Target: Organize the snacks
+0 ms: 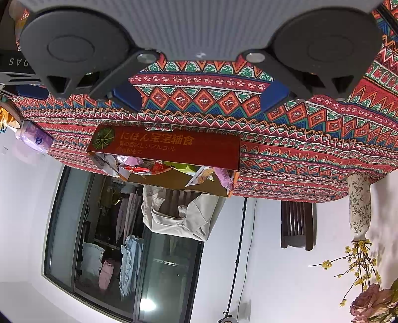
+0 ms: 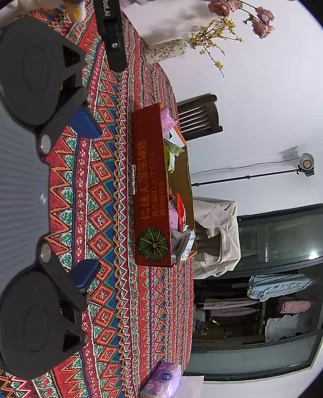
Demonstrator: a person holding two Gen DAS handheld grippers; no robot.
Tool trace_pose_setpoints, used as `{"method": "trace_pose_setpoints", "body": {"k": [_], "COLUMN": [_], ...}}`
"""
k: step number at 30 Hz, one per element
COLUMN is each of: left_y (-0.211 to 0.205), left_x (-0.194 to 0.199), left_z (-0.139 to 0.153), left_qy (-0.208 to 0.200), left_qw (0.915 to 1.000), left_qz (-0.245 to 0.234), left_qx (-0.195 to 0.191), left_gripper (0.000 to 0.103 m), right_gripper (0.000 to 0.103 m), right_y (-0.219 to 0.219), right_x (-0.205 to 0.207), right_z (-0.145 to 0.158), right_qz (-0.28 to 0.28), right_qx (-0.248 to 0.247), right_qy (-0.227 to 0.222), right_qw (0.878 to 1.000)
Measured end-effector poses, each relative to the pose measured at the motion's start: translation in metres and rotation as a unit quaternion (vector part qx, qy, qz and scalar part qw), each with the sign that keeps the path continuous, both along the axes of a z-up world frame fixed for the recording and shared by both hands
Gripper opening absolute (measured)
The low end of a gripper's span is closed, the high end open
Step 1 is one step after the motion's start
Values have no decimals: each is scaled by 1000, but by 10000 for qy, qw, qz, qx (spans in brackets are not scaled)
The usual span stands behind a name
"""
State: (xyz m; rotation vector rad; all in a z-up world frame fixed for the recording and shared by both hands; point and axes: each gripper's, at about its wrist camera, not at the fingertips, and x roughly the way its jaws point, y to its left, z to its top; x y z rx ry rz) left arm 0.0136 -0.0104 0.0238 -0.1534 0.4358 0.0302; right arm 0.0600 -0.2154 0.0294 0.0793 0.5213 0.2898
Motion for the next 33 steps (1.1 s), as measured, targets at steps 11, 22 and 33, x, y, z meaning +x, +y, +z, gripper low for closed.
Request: {"method": "trace_pose_setpoints", "body": {"k": [11,22,33], "left_y": [0,2,4], "left_x": [-1,-1,-1], "left_z": [0,-1,-2], "left_qy": [-23,-46,-85], "left_qw": [9999,9999,9999], "left_qz": [-104,-111,-57], "left_qx": [-4,-47,-58], "left_gripper": [103,103,103], "right_gripper": [103,103,103], "right_y": [0,-1,2], "right_x": [1,2,3], "right_z": [0,-4,-6], "right_qz": [2,7,26], "right_qx": [-3,-22,-44], "right_qy": [7,25,45], "right_qw": [10000,10000,10000]}}
